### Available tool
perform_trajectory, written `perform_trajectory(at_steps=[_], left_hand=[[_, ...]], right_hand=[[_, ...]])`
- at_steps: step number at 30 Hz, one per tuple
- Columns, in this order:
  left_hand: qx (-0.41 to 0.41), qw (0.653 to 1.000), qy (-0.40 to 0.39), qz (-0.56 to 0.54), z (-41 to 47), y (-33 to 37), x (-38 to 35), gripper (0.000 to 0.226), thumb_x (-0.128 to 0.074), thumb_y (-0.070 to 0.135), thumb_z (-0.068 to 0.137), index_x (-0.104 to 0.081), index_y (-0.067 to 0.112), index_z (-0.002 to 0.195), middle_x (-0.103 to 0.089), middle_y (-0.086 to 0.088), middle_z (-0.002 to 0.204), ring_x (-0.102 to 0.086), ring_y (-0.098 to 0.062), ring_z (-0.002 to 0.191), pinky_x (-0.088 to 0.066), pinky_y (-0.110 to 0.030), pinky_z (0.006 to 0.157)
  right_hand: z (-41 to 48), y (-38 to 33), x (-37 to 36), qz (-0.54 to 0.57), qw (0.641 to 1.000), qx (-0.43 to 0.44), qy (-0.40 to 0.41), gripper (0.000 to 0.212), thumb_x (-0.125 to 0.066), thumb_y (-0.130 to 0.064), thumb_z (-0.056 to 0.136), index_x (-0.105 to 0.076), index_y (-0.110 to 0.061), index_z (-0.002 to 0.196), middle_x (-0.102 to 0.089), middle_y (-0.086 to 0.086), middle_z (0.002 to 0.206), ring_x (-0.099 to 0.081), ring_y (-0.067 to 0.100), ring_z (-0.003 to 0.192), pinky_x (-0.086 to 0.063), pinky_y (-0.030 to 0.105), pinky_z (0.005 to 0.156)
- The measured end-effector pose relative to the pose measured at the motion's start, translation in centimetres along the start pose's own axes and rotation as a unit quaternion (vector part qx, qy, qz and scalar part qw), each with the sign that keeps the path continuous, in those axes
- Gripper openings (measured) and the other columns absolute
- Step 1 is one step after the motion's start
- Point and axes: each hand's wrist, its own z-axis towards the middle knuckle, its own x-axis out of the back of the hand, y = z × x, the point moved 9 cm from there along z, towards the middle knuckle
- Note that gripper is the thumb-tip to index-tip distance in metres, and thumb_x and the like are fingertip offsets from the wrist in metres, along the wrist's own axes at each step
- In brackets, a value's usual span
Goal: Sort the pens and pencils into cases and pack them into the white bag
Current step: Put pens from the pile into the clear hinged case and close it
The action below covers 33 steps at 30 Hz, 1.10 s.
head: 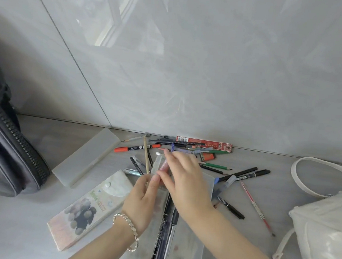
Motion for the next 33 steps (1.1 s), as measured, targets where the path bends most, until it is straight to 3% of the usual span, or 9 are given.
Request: perform_trajectory(at_steps=[3,6,8,11,14,18,23,28,33], left_hand=[[0.017,1.000,-0.003,0.000,0.2,-0.7,-0.1,0.030,-0.038,0.035,0.094,-0.052,0.018,0.074,-0.047,0.004,0.060,-0.045,-0.009,0.056,-0.038,-0.008,0.051],[0.040,0.999,-0.008,0.003,0.7,-1.4,-0.2,0.033,-0.037,0.038,0.094,-0.057,0.016,0.079,-0.054,0.002,0.066,-0.051,-0.013,0.063,-0.039,-0.008,0.053],[0.050,0.999,-0.001,0.009,1.2,-1.4,0.1,0.034,-0.037,0.037,0.094,-0.058,0.013,0.086,-0.055,0.002,0.069,-0.051,-0.014,0.065,-0.039,-0.005,0.053],[0.063,0.998,0.013,0.006,2.0,-1.2,0.8,0.032,-0.036,0.039,0.094,-0.054,0.014,0.086,-0.048,0.001,0.064,-0.046,-0.012,0.059,-0.038,-0.007,0.043],[0.069,0.997,0.017,0.000,2.4,-1.1,1.5,0.032,-0.036,0.039,0.094,-0.056,0.014,0.090,-0.050,-0.002,0.065,-0.049,-0.013,0.058,-0.039,-0.009,0.041],[0.073,0.997,0.023,0.009,2.2,-1.5,2.1,0.032,-0.035,0.038,0.095,-0.056,0.016,0.083,-0.052,-0.001,0.062,-0.053,-0.005,0.052,-0.041,-0.010,0.040],[0.094,0.995,0.021,-0.007,1.9,-2.4,2.8,0.032,-0.036,0.040,0.094,-0.058,0.017,0.086,-0.057,-0.003,0.061,-0.057,-0.005,0.048,-0.046,-0.017,0.043],[0.106,0.994,0.026,-0.015,1.7,-2.6,3.5,0.032,-0.036,0.039,0.094,-0.057,0.019,0.082,-0.058,-0.005,0.060,-0.057,-0.013,0.050,-0.049,-0.029,0.049],[0.103,0.994,0.022,-0.007,1.5,-2.6,3.5,0.030,-0.036,0.039,0.094,-0.056,0.022,0.079,-0.059,-0.006,0.061,-0.058,-0.019,0.053,-0.049,-0.032,0.053]], right_hand=[[-1.2,-0.6,-0.6,-0.077,0.993,0.081,0.027,0.033,-0.048,-0.028,0.089,-0.065,-0.010,0.111,-0.066,-0.001,0.115,-0.051,0.016,0.106,-0.054,0.035,0.080],[-0.8,-0.5,-0.4,-0.040,0.991,0.122,0.027,0.027,-0.050,-0.025,0.087,-0.072,-0.012,0.096,-0.070,-0.003,0.109,-0.048,0.013,0.109,-0.049,0.033,0.088],[0.9,0.9,0.4,0.028,0.993,0.110,0.017,0.026,-0.052,-0.025,0.085,-0.073,-0.012,0.093,-0.073,-0.001,0.099,-0.049,0.012,0.104,-0.038,0.027,0.092],[3.6,6.5,1.4,0.061,0.998,0.002,0.030,0.014,-0.060,-0.011,0.083,-0.073,-0.008,0.089,-0.072,0.006,0.087,-0.060,0.018,0.086,-0.041,0.023,0.082],[5.1,12.2,-1.0,-0.040,0.992,-0.079,-0.086,0.021,-0.057,0.000,0.085,-0.069,-0.005,0.101,-0.068,0.011,0.099,-0.060,0.029,0.096,-0.044,0.032,0.081],[4.7,15.0,-4.9,-0.213,0.941,-0.025,-0.260,0.030,-0.049,-0.001,0.087,-0.059,-0.010,0.114,-0.059,0.006,0.114,-0.050,0.025,0.109,-0.042,0.035,0.085],[3.6,15.1,-5.1,-0.221,0.932,-0.009,-0.286,0.023,-0.047,-0.005,0.088,-0.058,-0.009,0.108,-0.055,0.006,0.111,-0.049,0.023,0.107,-0.048,0.036,0.081],[2.1,15.5,-4.7,-0.141,0.941,-0.035,-0.306,0.026,-0.050,-0.033,0.091,-0.065,-0.012,0.097,-0.050,-0.002,0.106,-0.045,0.011,0.096,-0.046,0.029,0.078],[3.2,16.2,-5.0,-0.142,0.941,-0.065,-0.300,0.025,-0.055,-0.022,0.090,-0.057,-0.013,0.113,-0.051,0.003,0.119,-0.047,0.020,0.113,-0.045,0.037,0.090]])
